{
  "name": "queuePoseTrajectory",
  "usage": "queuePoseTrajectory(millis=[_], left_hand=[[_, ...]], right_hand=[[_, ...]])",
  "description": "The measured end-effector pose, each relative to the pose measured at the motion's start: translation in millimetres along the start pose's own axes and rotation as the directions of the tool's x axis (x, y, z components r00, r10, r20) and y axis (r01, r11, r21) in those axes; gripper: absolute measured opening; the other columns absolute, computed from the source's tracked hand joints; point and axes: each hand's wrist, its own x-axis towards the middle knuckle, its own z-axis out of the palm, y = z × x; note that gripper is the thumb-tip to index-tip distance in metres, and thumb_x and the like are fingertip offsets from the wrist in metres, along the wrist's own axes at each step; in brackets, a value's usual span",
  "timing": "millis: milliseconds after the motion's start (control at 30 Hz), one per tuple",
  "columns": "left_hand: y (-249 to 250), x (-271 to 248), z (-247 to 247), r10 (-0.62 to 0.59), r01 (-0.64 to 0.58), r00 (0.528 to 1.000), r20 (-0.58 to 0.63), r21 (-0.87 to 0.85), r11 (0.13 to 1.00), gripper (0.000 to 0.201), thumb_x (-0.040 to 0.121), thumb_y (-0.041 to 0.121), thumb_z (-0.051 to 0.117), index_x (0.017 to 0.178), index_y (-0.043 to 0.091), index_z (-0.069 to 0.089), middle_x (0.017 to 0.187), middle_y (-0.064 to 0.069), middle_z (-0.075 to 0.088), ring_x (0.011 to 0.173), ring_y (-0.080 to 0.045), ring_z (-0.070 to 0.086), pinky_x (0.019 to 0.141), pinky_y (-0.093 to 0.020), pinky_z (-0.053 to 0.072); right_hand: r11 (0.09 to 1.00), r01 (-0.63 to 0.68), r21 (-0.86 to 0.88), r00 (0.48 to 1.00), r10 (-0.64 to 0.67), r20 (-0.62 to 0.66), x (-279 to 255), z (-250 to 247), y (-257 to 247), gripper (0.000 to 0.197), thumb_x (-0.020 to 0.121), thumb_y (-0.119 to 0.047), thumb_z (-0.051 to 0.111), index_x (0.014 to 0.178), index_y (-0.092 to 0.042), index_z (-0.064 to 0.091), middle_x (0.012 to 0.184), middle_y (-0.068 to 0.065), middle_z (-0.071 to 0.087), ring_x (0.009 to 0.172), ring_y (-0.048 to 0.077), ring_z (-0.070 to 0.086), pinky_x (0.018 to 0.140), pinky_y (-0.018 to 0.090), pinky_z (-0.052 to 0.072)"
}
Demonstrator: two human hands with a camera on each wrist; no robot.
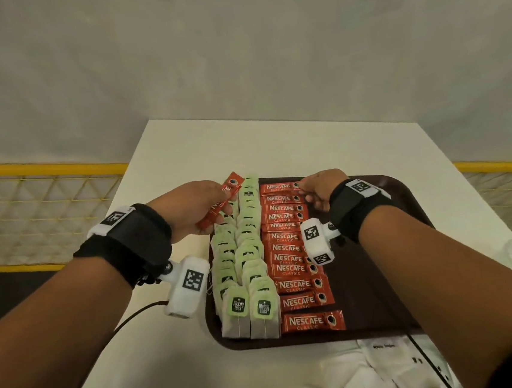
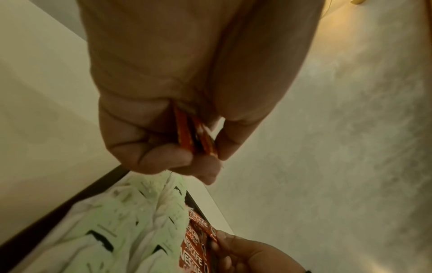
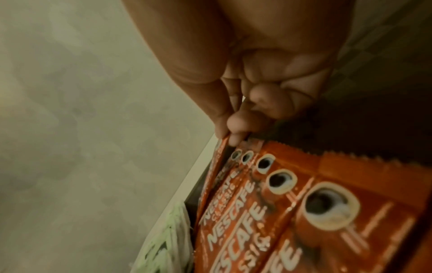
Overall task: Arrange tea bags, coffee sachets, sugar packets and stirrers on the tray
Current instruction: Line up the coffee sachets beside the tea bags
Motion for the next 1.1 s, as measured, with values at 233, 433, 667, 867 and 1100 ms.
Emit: queuePoseTrajectory(millis=[233, 433, 667, 867, 1100], left_hand=[[-12.2, 7.1, 2.5, -0.004, 0.004, 0.999, 0.032, -0.018, 1.0, 0.017, 0.102, 0.022, 0.05, 0.106, 0.013, 0.064, 0.081, -0.001, 0.062, 0.06, -0.011, 0.048, 0.056, -0.024, 0.039], [-18.7, 10.1, 7.0, 0.058, -0.061, 0.996, 0.067, 0.048, 0.997, 0.014, 0.099, 0.025, 0.056, 0.104, 0.012, 0.061, 0.082, 0.0, 0.065, 0.055, -0.007, 0.049, 0.054, -0.022, 0.041], [-12.0, 17.0, 13.1, 0.177, -0.186, 0.982, 0.072, 0.153, 0.971, 0.029, 0.092, 0.033, 0.066, 0.105, 0.007, 0.063, 0.081, 0.005, 0.072, 0.054, -0.004, 0.048, 0.053, -0.021, 0.038], [-4.3, 19.8, 20.8, 0.207, -0.207, 0.978, 0.018, 0.195, 0.959, 0.037, 0.091, 0.04, 0.066, 0.101, 0.004, 0.065, 0.084, 0.001, 0.075, 0.048, -0.002, 0.047, 0.049, -0.02, 0.038], [0.0, 20.4, 14.9, 0.077, -0.065, 0.991, -0.111, 0.11, 0.992, 0.025, 0.096, 0.017, 0.039, 0.1, 0.007, 0.062, 0.087, -0.007, 0.072, 0.056, -0.014, 0.049, 0.056, -0.025, 0.04]], right_hand=[[0.998, 0.052, -0.025, 0.995, -0.054, -0.08, 19.3, 1.8, 7.7, 0.021, 0.089, -0.028, 0.065, 0.072, -0.019, 0.056, 0.067, -0.002, 0.057, 0.055, 0.011, 0.052, 0.055, 0.022, 0.045], [0.986, 0.168, 0.012, 0.977, -0.164, -0.138, 13.6, -3.6, 13.8, 0.022, 0.09, -0.032, 0.064, 0.072, -0.022, 0.055, 0.07, -0.003, 0.056, 0.059, 0.011, 0.052, 0.059, 0.027, 0.048], [0.922, 0.277, 0.269, 0.904, -0.345, 0.253, -36.7, 9.9, 2.6, 0.025, 0.086, -0.025, 0.071, 0.102, -0.006, 0.068, 0.081, 0.007, 0.065, 0.056, 0.011, 0.05, 0.052, 0.023, 0.043], [0.884, 0.232, 0.405, 0.921, -0.334, 0.201, -42.3, 9.2, 7.3, 0.01, 0.086, -0.001, 0.066, 0.096, 0.002, 0.065, 0.073, 0.011, 0.063, 0.058, 0.013, 0.055, 0.052, 0.018, 0.051], [0.903, 0.123, 0.412, 0.99, -0.14, 0.011, -20.8, -15.3, 24.7, 0.005, 0.089, -0.004, 0.066, 0.092, -0.001, 0.065, 0.073, 0.009, 0.065, 0.055, 0.011, 0.055, 0.047, 0.018, 0.047]])
